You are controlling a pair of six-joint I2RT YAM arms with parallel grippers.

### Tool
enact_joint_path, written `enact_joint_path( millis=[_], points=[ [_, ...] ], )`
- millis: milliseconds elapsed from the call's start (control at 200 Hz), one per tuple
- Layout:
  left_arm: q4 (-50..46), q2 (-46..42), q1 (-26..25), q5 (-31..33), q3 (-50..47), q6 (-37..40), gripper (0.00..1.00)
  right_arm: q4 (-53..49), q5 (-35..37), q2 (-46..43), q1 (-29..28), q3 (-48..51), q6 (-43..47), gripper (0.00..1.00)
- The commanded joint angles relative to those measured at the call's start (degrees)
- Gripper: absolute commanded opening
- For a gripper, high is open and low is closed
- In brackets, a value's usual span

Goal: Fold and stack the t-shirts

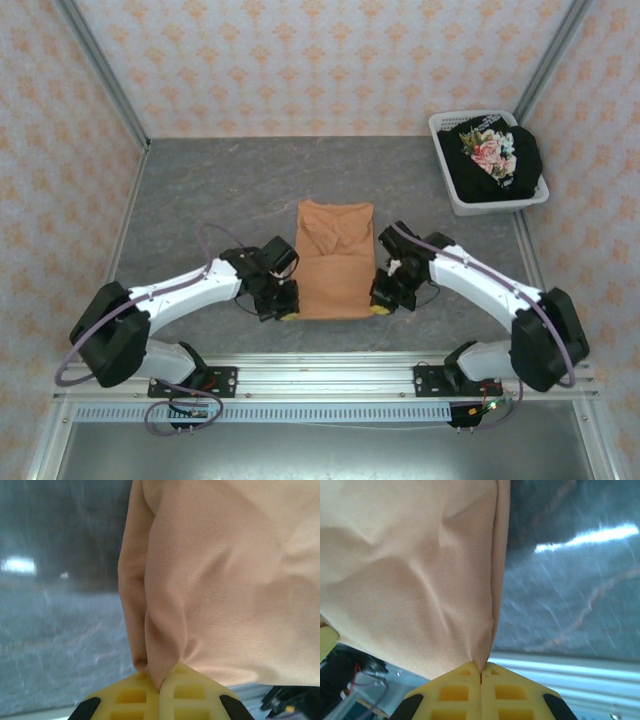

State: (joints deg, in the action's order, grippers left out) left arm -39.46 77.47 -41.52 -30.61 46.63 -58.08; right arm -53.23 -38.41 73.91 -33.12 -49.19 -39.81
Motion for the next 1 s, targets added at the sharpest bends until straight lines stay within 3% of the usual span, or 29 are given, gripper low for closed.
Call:
enact_joint_path(
  millis=[0, 160, 310, 646, 996],
  points=[
    [-3.9, -5.6, -1.8, -0.7, 0.4, -2.8, 0.00, -7.6, -1.0, -5.7, -0.3, 0.0, -0.2, 0.00],
    [-7.6, -12.4, -2.0, 4.6, 6.5, -6.3, 0.00, -10.8, 0.2, -10.1, -0.3, -3.7, -4.1, 0.00],
    [-7.4, -11.2, -1.9, 7.0, 11.2, -8.6, 0.00, -12.2, 2.9, -9.2, 1.1, -9.6, -6.2, 0.00],
    [-10.2, -0.1, 5.6, 8.5, 25.7, -6.1, 0.00, -13.5, 3.3, 0.2, 8.9, -24.6, -6.1, 0.00],
    [-13.9, 16.7, 12.8, 6.6, 41.3, -0.6, 0.00, -12.1, 2.5, 19.0, 14.7, -39.6, -2.2, 0.00]
  ],
)
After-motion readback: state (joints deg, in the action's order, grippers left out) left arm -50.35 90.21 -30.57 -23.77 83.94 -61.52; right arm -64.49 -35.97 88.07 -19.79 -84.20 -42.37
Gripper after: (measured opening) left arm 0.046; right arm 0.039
